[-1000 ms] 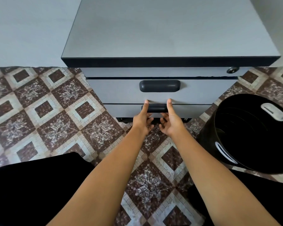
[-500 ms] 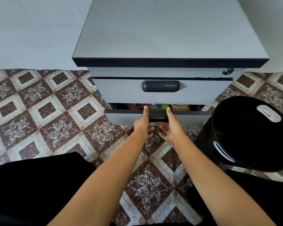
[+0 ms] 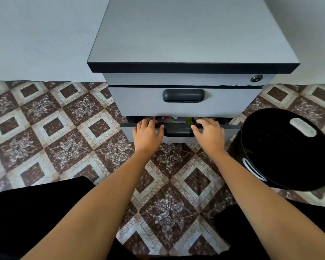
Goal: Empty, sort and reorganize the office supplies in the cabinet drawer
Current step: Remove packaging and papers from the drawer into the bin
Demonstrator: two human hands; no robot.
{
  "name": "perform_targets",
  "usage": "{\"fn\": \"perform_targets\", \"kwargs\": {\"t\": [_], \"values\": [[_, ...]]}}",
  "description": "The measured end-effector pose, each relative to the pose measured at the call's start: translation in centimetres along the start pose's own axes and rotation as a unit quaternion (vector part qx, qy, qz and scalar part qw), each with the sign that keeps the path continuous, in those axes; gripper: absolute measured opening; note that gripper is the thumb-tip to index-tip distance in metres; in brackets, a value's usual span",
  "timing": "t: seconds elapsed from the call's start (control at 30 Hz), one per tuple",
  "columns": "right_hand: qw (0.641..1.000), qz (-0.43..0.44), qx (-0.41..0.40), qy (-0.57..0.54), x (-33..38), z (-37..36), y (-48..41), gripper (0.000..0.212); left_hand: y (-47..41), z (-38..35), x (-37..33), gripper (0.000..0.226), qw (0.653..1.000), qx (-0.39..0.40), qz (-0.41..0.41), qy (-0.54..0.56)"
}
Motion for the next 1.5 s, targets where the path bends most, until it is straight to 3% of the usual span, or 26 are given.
{"fn": "perform_targets", "kwargs": {"t": [0.1, 0.23, 0.43, 1.07, 1.5], "values": [[0.995, 0.034, 0.037, 0.083, 0.4, -1.0, -0.3, 0.044, -0.4, -0.5, 0.3, 0.048, 0.998, 0.042, 0.008, -0.050], [0.994, 0.042, 0.075, 0.067, 0.0, -1.5, -0.8, 0.043, -0.8, -1.2, 0.9, 0.052, 0.993, 0.108, 0.003, -0.053], [0.991, 0.046, 0.110, 0.065, 0.0, -1.5, -0.4, 0.041, -0.4, -0.9, 0.9, 0.053, 0.988, 0.140, 0.007, -0.058], [0.981, 0.118, 0.141, 0.062, -1.2, -1.1, 11.9, 0.043, 11.8, 0.6, 1.3, 0.046, 0.984, 0.113, -0.056, -0.125], [0.976, 0.103, 0.192, 0.022, -1.8, -1.4, 17.3, 0.032, 17.6, 1.2, 1.7, 0.036, 0.979, 0.093, -0.130, -0.128]]}}
Point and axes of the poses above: each hand's wrist, its own y-axis away from the middle knuckle, its own z-axis out of the back of the hand, x = y × z, the point moved 9 cm from there along -y, towards the middle knuckle, and after that the axes turned 15 degrees about y, right-handed, at the moved point
